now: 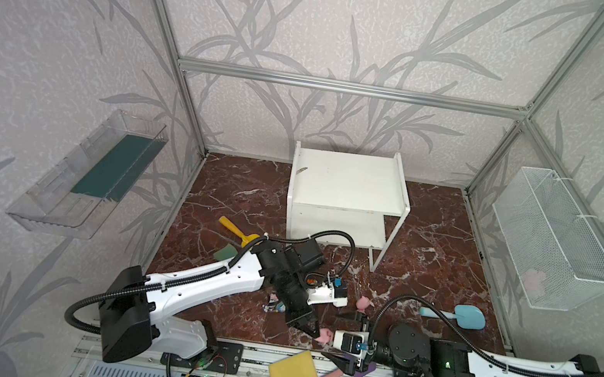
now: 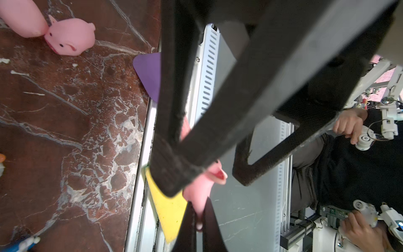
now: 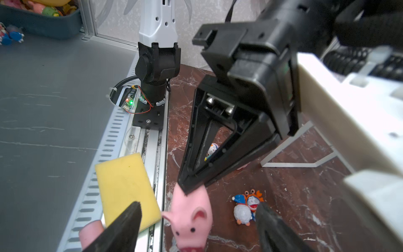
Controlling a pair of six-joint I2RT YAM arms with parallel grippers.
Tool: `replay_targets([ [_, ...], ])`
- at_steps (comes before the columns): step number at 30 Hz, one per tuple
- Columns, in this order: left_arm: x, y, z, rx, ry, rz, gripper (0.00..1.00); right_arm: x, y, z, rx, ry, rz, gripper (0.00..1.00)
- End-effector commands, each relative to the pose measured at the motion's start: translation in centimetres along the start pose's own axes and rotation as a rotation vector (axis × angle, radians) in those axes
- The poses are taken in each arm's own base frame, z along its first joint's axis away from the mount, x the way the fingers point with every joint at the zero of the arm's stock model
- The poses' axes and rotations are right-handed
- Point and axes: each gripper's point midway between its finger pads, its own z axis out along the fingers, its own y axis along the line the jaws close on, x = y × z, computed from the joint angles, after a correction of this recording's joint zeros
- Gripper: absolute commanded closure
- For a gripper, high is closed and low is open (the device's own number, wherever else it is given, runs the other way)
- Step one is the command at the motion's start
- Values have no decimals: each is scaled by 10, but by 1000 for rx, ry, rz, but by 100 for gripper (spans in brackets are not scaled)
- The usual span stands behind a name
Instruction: Place and organize the plastic toys onto the shelf
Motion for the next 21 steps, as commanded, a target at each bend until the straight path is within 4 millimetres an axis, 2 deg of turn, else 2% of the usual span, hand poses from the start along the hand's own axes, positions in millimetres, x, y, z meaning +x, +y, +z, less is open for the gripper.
replay_targets([
  [1, -1, -14, -7, 55, -6, 17, 100, -13, -6, 1, 31, -23, -29, 26],
  [9, -4, -16, -10, 64, -19, 22, 100, -12, 1, 8, -7, -13, -15, 37],
  [19, -5, -15, -13, 61, -26, 23, 100, -16, -1, 8, -6, -10, -27, 56],
  [21, -5, -15, -12, 61, -25, 25, 97, -17, -2, 7, -2, -11, -30, 61],
])
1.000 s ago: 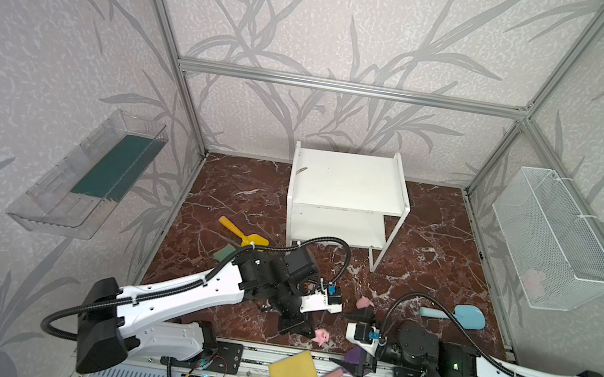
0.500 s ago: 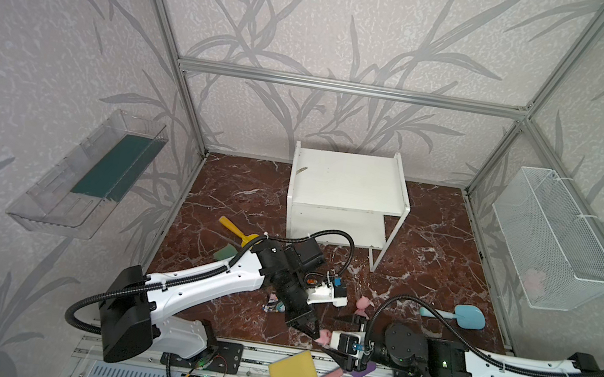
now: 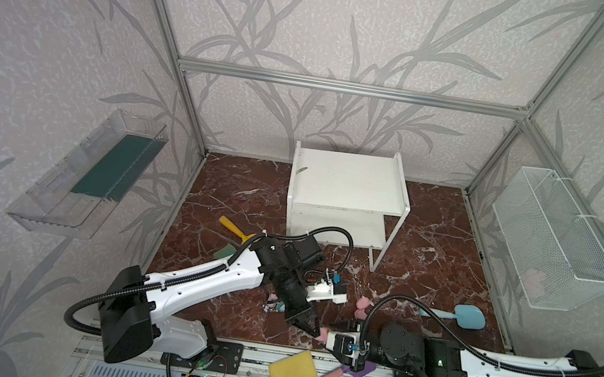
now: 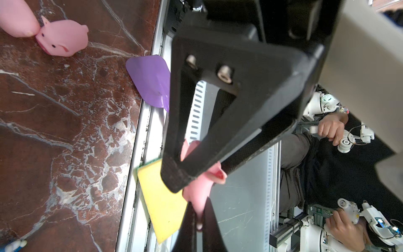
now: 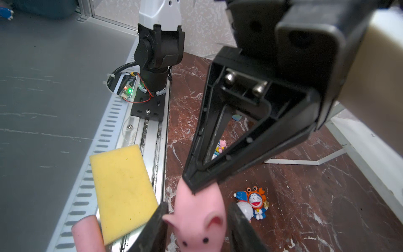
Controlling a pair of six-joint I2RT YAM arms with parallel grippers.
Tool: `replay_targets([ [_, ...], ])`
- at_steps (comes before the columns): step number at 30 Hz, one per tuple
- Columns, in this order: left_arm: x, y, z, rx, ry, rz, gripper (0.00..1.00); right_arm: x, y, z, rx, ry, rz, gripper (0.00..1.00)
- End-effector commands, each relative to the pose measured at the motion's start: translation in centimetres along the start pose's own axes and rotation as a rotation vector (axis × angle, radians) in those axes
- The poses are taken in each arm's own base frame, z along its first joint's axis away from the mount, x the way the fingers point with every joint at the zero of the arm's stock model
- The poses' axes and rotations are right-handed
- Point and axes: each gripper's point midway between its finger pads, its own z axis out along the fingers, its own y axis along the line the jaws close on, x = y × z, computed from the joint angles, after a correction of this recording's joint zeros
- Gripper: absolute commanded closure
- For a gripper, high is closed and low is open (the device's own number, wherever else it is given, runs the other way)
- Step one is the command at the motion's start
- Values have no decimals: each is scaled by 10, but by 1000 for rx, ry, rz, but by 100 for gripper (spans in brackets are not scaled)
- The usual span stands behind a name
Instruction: Place and organize the plastic toys onto the shelf
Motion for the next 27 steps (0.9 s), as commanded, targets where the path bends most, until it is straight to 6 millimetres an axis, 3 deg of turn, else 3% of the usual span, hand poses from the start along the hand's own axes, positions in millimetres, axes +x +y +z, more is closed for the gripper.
replay_targets([
  [1, -2, -9, -6, 24, -7, 38, 95, -28, -8, -5, 21, -64, -6, 61],
  [4, -4, -9, -8, 16, -13, 44, 84, -28, -9, -6, 28, -64, -3, 62],
  [7, -6, -8, -11, 2, -28, 53, 59, -27, -10, -6, 35, -63, 3, 65],
  [9, -8, -9, -14, -6, -42, 62, 50, -27, -11, -5, 39, -62, 6, 66],
  [10, -9, -8, -16, -14, -49, 67, 37, -26, -11, -5, 39, -62, 7, 66],
  [12, -10, -6, -22, -39, -66, 73, 2, -25, -11, -6, 40, -59, 11, 66],
  [20, -25, 8, -73, -323, -298, 158, 1, -18, -24, -12, 123, -56, 74, 67],
  [27, -30, 14, -138, -667, -644, 227, 1, -51, -68, -30, 316, -132, 179, 68],
])
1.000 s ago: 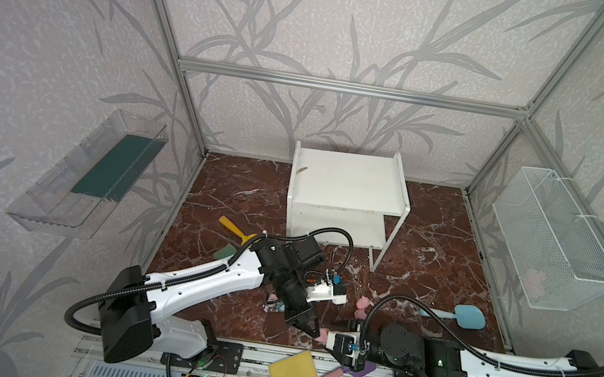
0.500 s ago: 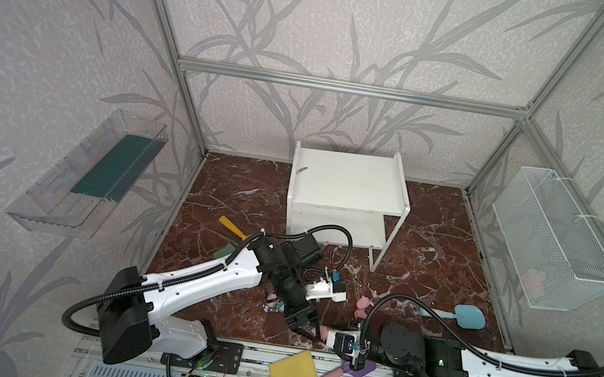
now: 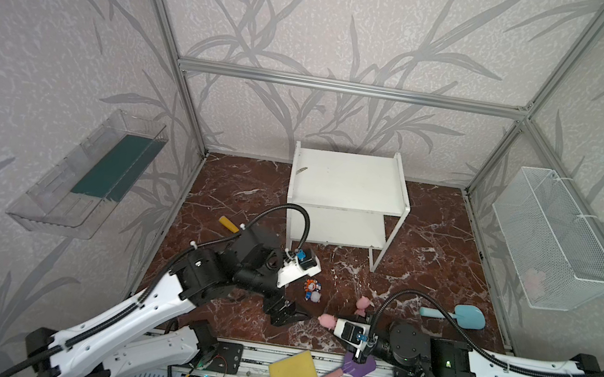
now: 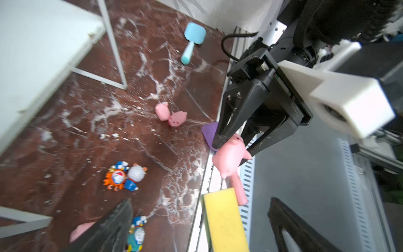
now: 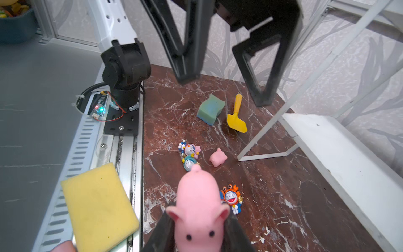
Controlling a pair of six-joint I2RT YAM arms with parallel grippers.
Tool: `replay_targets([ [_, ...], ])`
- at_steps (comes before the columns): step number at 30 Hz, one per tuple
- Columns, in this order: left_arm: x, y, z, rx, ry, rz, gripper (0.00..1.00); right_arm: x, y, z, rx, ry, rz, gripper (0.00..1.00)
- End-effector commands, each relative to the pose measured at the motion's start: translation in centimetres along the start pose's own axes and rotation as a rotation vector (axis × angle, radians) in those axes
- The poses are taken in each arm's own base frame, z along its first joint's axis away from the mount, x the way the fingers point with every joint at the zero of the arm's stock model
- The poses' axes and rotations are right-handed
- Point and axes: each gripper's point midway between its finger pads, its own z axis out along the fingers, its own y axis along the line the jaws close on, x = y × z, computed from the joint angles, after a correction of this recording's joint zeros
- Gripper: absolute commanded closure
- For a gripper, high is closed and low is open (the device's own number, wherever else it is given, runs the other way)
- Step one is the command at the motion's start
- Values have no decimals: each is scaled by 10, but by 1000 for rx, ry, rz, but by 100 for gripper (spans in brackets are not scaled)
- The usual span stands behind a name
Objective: Place and organize the plastic toys onto the shelf
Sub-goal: 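Carry the pink pig with the right gripper onto the white shelf's top tier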
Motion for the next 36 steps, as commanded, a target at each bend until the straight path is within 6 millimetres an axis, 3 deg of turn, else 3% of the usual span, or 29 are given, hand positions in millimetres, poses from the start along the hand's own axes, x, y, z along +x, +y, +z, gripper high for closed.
replay_targets([
  [1, -20, 37, -21, -260, -153, 11, 1, -44, -41, -8, 174, -95, 113, 67],
  [5, -21, 54, -46, -427, -232, 44, 1, -76, -74, -15, 287, -167, 191, 68],
  [11, -13, 64, -66, -543, -292, 76, 1, -127, -127, -17, 399, -272, 272, 69],
  [14, -9, 77, -80, -649, -299, 58, 1, -151, -150, -5, 404, -298, 322, 70],
  [19, -3, 89, -89, -737, -286, 38, 1, -180, -172, 32, 471, -290, 296, 71],
  [28, 0, 88, -87, -731, -280, 51, 1, -175, -220, 78, 710, -231, 379, 71],
  [36, -2, 84, -91, -720, -303, 61, 1, -157, -242, 94, 852, -162, 427, 70],
])
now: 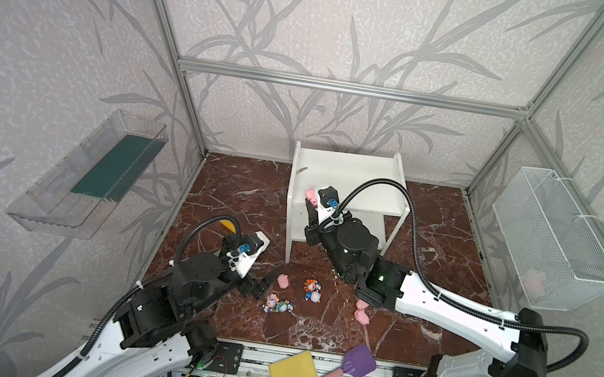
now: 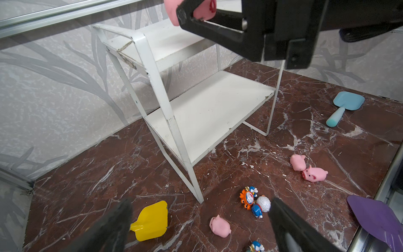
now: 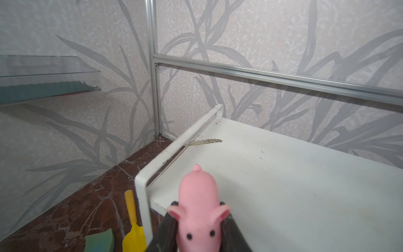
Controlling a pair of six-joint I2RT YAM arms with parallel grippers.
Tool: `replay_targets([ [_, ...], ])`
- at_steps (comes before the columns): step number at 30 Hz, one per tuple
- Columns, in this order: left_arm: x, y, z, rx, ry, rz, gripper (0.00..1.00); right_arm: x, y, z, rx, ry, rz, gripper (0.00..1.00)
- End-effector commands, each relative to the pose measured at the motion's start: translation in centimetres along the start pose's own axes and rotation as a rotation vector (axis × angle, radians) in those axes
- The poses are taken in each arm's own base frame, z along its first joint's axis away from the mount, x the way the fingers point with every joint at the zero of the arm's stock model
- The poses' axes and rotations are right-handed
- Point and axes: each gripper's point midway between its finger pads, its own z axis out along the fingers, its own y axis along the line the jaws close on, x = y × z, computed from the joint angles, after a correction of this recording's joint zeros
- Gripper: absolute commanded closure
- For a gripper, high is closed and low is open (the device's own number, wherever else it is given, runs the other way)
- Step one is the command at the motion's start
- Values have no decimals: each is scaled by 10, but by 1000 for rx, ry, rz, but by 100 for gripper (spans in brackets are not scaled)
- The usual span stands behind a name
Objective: Place and organize the plastic toys onto the shelf
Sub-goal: 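Carry the pink pig with the right gripper onto the white shelf's top tier, then release the pig on the shelf and withdraw the right gripper toward the table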
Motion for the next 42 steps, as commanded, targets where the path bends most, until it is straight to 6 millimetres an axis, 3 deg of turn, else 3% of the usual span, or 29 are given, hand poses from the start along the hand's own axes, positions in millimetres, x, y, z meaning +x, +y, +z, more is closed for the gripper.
replay_targets([
  [1, -3, 1, -5, -2, -30, 7, 1, -8, -19, 11, 125, -7, 61, 69],
  [8, -2, 0, -5, 7, -32, 7, 1, 2, -26, 21, 139, 53, 70, 60],
  [15, -1, -2, -3, 12, -29, 11, 1, 8, -27, 17, 124, 79, 64, 54],
  [22, -2, -3, -2, 18, -28, 11, 1, 3, -25, 7, 69, 103, 64, 33],
  [27, -2, -2, -2, 15, -30, 11, 1, -19, -31, -10, 17, 90, 104, 20],
  [34, -3, -4, -2, 25, -31, 12, 1, -59, -70, -46, -34, 74, 174, 6],
  [39, -4, -4, -2, 34, -25, -2, 1, -64, -91, -72, -33, 116, 117, 3],
  [42, -2, -11, 3, 66, -11, 0, 1, -57, -99, -89, -36, 159, 66, 2],
])
